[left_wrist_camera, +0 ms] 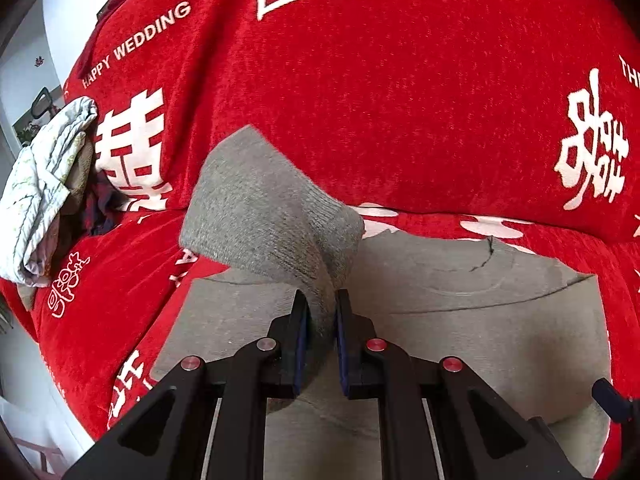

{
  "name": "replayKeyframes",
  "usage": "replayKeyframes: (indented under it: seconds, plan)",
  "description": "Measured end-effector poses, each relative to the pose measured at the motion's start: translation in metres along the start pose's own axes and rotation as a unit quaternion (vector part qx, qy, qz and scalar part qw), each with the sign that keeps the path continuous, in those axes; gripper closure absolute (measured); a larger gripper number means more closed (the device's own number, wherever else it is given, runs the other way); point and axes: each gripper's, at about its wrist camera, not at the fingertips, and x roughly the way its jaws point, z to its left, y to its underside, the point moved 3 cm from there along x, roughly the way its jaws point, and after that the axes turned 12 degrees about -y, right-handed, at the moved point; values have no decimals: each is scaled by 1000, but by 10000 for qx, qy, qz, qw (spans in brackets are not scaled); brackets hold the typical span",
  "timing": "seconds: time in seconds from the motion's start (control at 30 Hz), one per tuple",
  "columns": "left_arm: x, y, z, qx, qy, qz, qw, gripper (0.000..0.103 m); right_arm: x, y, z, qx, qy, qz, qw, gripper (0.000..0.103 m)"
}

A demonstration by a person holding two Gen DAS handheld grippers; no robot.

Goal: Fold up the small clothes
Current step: 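Carry the held sleeve across the sweater body with the left gripper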

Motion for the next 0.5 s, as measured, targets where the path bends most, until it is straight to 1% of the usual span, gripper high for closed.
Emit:
replayKeyframes:
  seconds: [0.03,0.1,0.2,0.27,0.43,0.5]
  plan:
    - [-2,-1,-3,10,31,9,10000,92,-1,1,-3,7,11,-4,10000,16]
    - [-5,-1,-10,34,64,2,10000,92,-3,1,-8,31,16,-15,10000,16]
    - [-13,-2,-22,137,99,-101,9998,92,-6,3,-16,82,19,-30,10000,16]
    - [-16,-2,-29,165,208,-131,9996,92,-8,4,-20,118,18,-24,9999,16]
    - [-14,3,-47,259,205,10,9995,93,-12,8,-33,195,18,-35,9998,16]
    - [-17,4,-55,345,240,-27,9991,93,-15,10,-41,282,10,-63,9996,16]
